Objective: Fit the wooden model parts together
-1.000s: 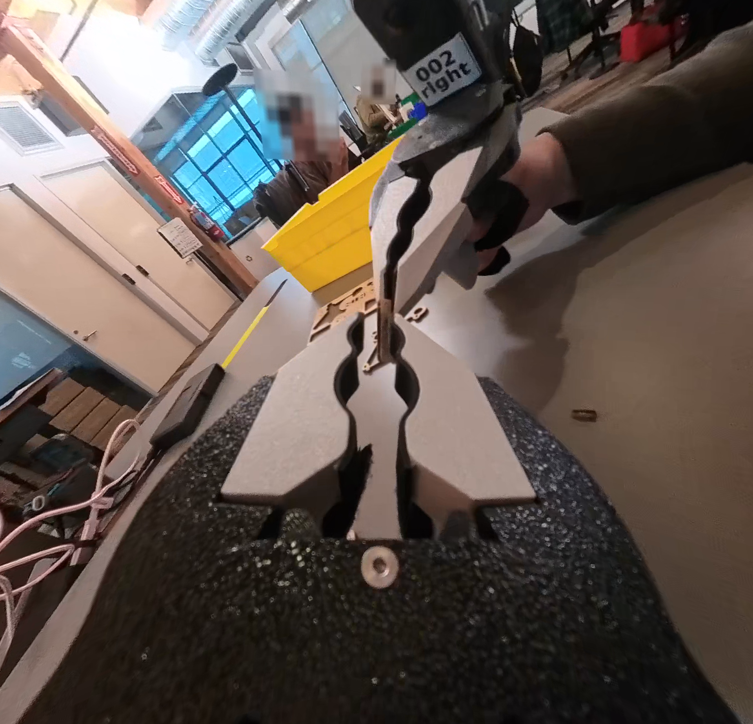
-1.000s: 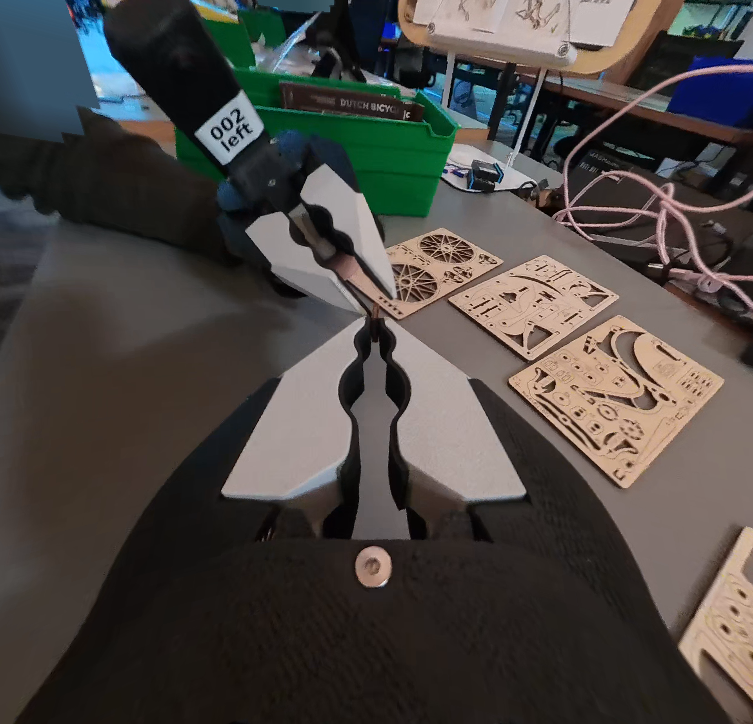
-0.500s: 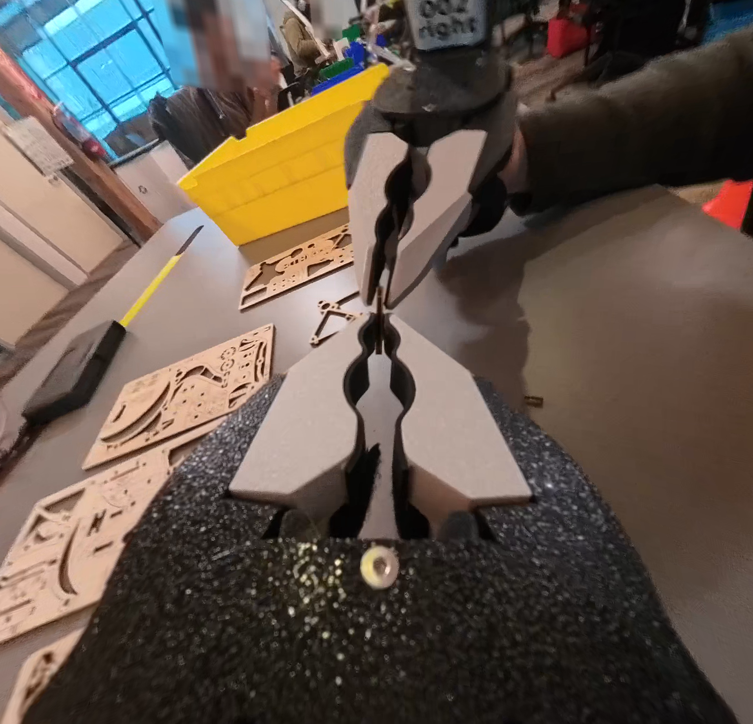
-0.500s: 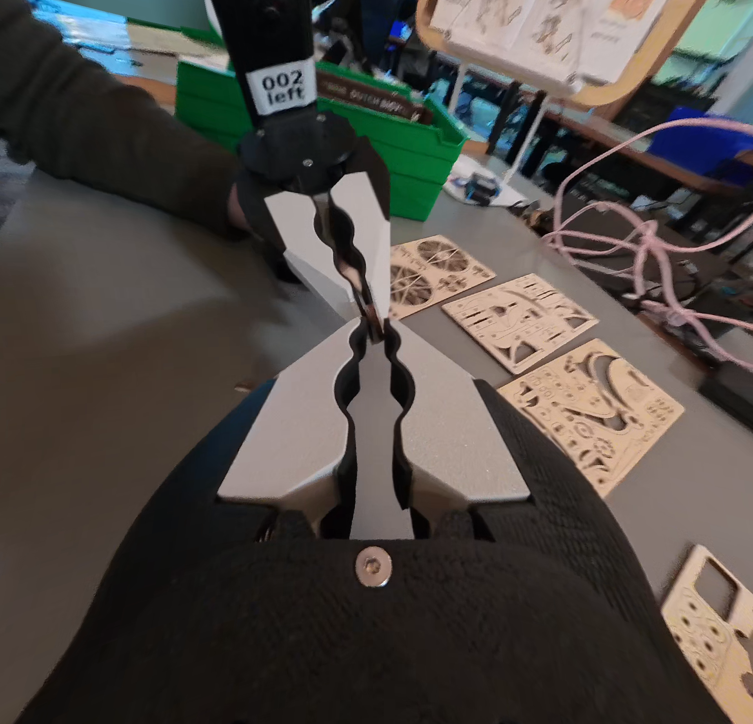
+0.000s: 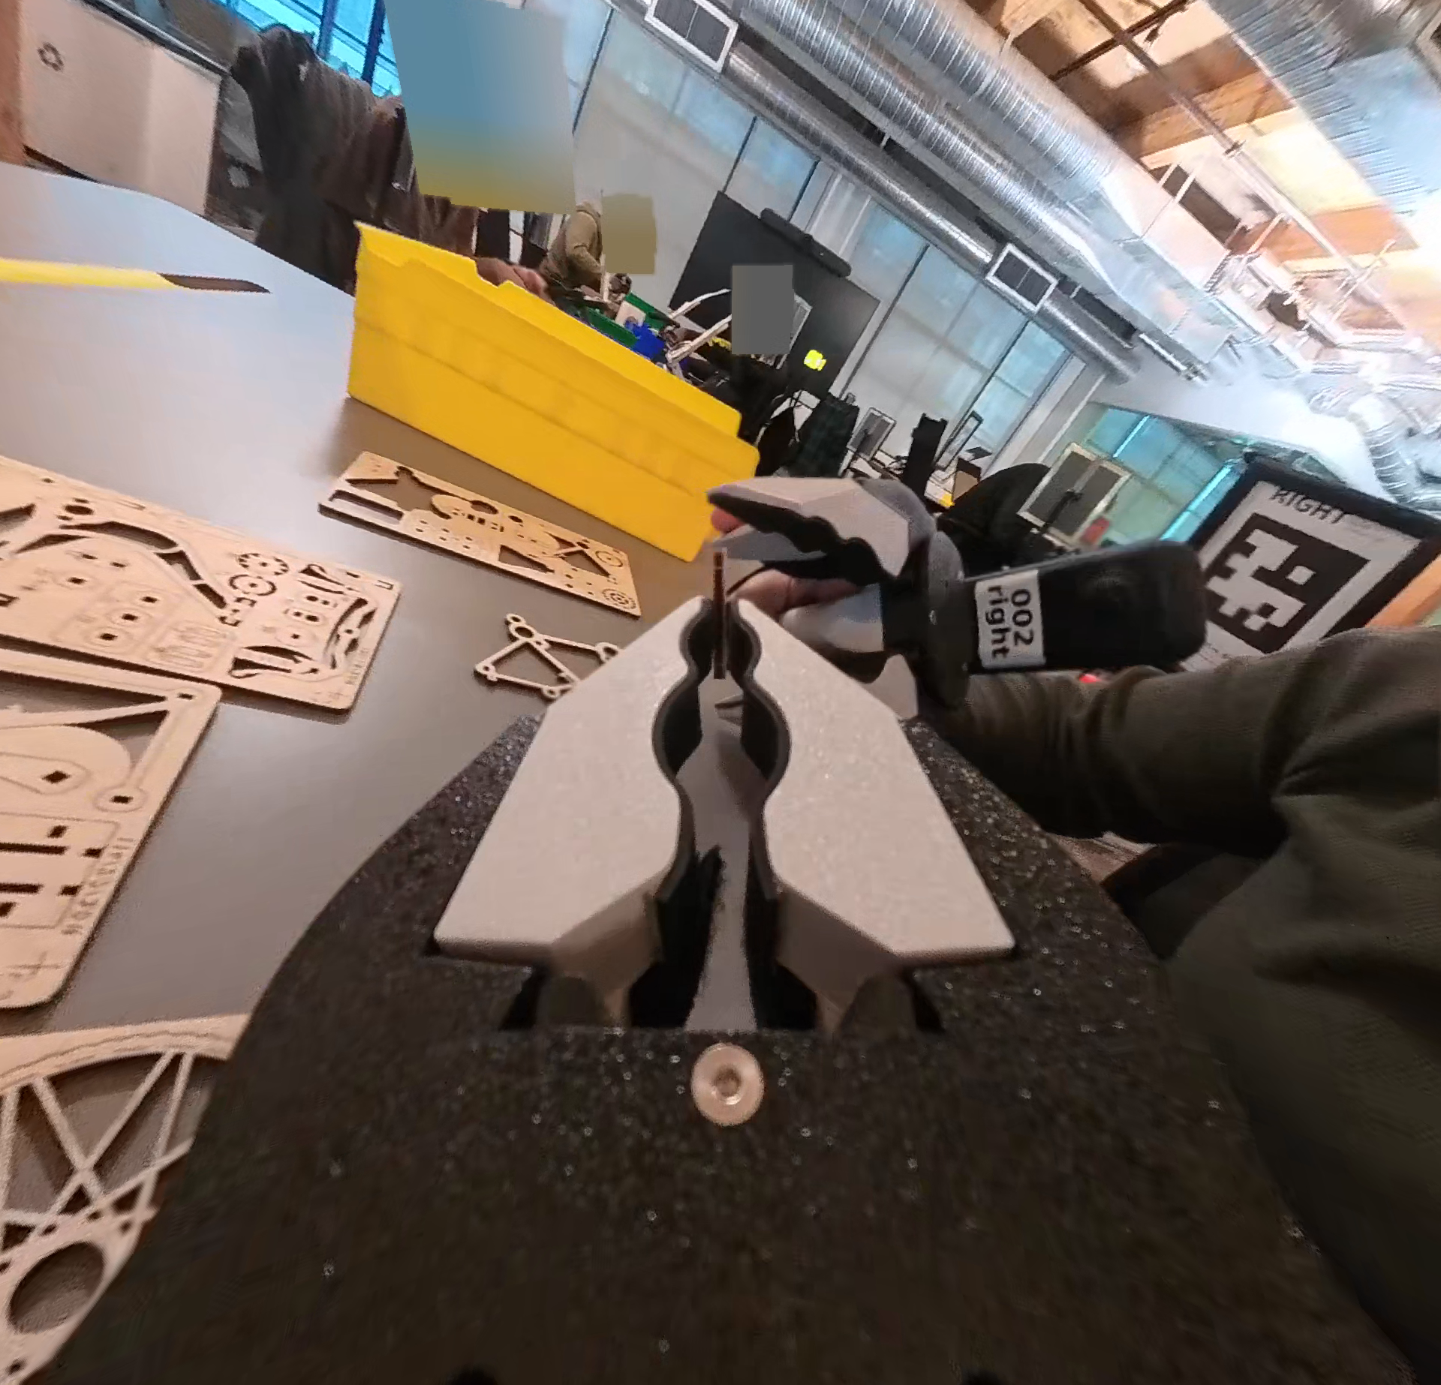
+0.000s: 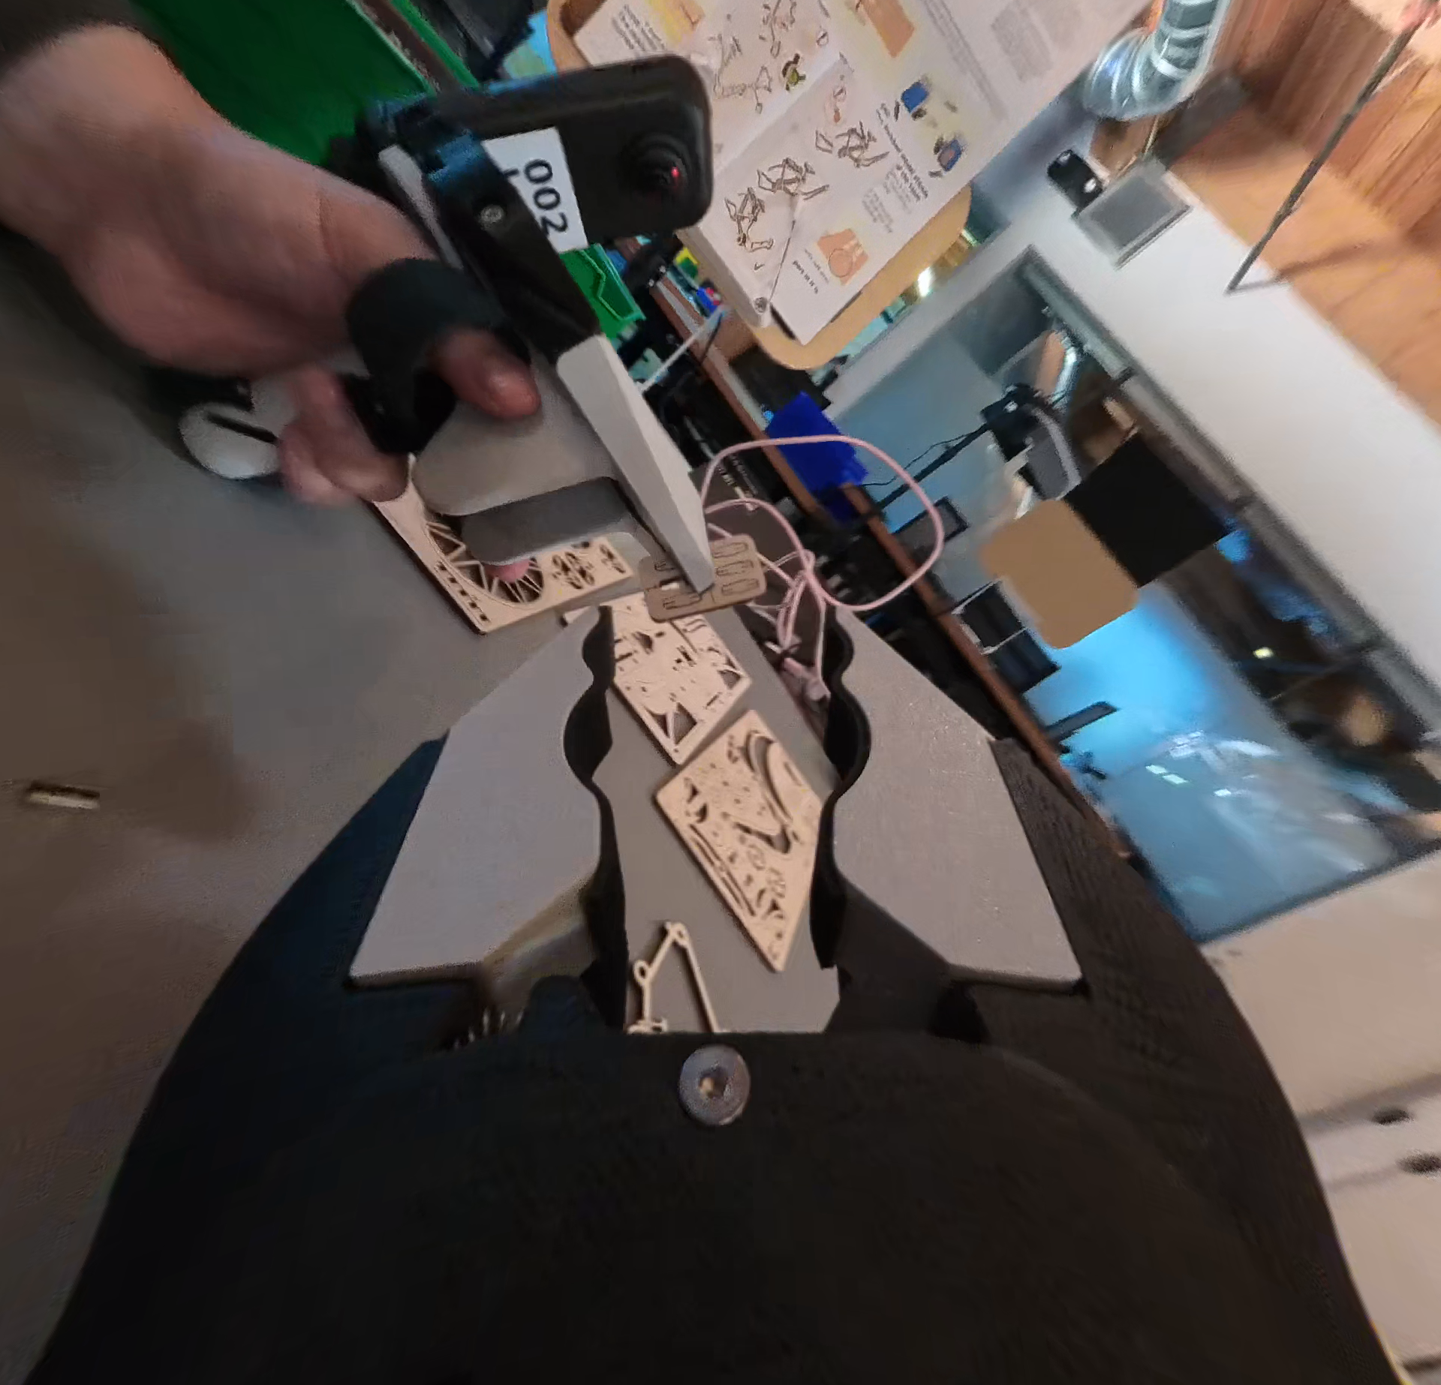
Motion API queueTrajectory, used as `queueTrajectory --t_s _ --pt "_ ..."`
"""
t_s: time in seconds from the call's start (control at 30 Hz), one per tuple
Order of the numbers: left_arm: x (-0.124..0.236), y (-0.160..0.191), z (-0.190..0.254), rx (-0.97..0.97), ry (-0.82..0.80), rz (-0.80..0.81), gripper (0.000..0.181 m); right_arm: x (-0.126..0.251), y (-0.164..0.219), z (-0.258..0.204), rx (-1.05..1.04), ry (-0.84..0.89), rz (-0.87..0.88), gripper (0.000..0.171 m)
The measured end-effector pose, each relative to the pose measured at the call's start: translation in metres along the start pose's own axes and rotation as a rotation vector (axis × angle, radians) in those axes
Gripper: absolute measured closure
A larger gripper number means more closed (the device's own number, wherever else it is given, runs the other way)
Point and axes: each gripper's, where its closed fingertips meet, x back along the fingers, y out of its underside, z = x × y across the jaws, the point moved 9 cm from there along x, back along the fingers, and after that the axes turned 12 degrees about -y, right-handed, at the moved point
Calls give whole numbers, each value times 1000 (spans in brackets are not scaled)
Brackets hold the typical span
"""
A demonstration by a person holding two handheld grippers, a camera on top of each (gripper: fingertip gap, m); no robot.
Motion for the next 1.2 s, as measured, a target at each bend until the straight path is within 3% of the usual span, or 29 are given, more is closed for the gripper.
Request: queueTrajectory --t_s 0.17,0.27,0.8,1.2 --pt "-4 5 4 36 73 -63 181 -3 -4 -7 77 -8 -16 119" --pt "-5 6 6 44 98 -88 181 -2 -5 -9 117 -12 -11 140" --pt "-6 8 5 78 134 -116 178 4 0 -8 79 -159 29 139" --pt "-4 7 -3 78 6 -112 181 1 5 -9 85 -127 1 140"
